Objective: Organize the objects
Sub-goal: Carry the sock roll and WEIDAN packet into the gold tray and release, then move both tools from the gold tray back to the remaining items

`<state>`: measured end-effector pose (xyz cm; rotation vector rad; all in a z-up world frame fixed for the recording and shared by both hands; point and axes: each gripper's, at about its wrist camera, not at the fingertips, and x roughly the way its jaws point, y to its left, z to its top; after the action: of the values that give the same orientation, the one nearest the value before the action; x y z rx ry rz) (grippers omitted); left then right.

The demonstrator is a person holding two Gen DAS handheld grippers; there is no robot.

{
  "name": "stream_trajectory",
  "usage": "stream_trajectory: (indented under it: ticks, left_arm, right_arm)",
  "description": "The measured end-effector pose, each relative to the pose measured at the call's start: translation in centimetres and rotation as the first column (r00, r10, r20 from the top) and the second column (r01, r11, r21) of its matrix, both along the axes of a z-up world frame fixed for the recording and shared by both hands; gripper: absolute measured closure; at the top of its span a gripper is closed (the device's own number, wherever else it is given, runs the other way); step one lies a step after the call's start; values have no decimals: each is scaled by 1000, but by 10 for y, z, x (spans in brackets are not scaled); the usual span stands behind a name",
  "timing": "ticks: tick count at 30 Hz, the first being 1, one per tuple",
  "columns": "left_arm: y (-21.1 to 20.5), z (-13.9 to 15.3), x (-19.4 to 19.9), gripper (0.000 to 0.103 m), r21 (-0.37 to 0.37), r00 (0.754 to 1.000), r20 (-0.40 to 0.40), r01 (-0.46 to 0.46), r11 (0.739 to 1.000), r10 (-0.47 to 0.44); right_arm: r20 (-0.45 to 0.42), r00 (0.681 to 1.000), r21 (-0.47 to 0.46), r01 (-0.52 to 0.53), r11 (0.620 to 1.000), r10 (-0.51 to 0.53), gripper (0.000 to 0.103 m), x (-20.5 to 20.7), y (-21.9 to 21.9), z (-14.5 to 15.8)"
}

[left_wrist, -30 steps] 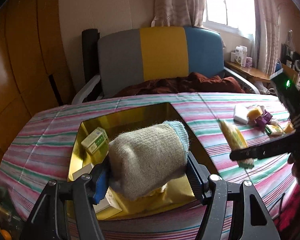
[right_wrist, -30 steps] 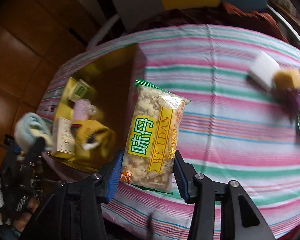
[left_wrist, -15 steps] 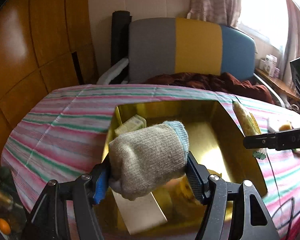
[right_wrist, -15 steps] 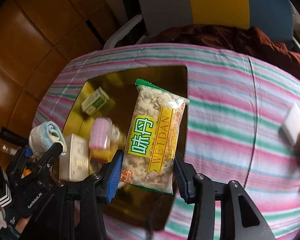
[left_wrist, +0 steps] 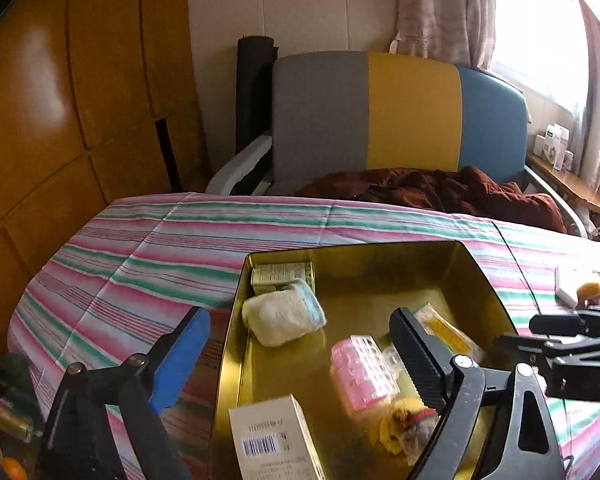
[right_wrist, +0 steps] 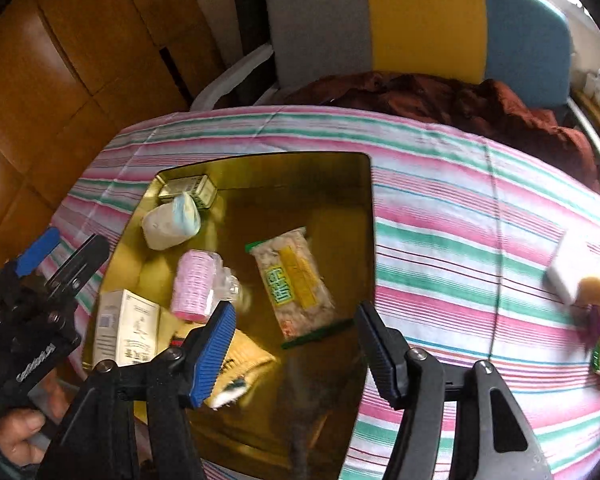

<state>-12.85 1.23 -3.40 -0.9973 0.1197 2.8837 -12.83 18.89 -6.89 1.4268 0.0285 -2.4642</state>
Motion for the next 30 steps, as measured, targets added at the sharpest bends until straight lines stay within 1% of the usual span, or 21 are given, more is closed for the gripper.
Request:
stream_trajectory:
  ticks: [2,9,16,21,30]
  left_arm:
    - [1,-1,9,10,-3,1000,-2,2,1000,-2]
    - [9,-1,42,9,23,999,4,34,999,-34]
    - [17,0,62,9,24,998,-1,58,998,-57]
    - [22,2,72,9,23,997,-3,73,997,-73]
    - [35,5,86,9,11,994,-6,111,994,-111]
  right_arm:
    - [-34,999,16,14,1000,-14,40,7,-1,4]
    - [-147,988,55,44,998,-35,40,33,-2,18]
    - [-228,973,106,58,993,-33,39,52,-2,24]
    - [-256,966,123,70,990,-36,39,61,1,25]
    - [-268,960,105,107,989,-75,39,70,19,23]
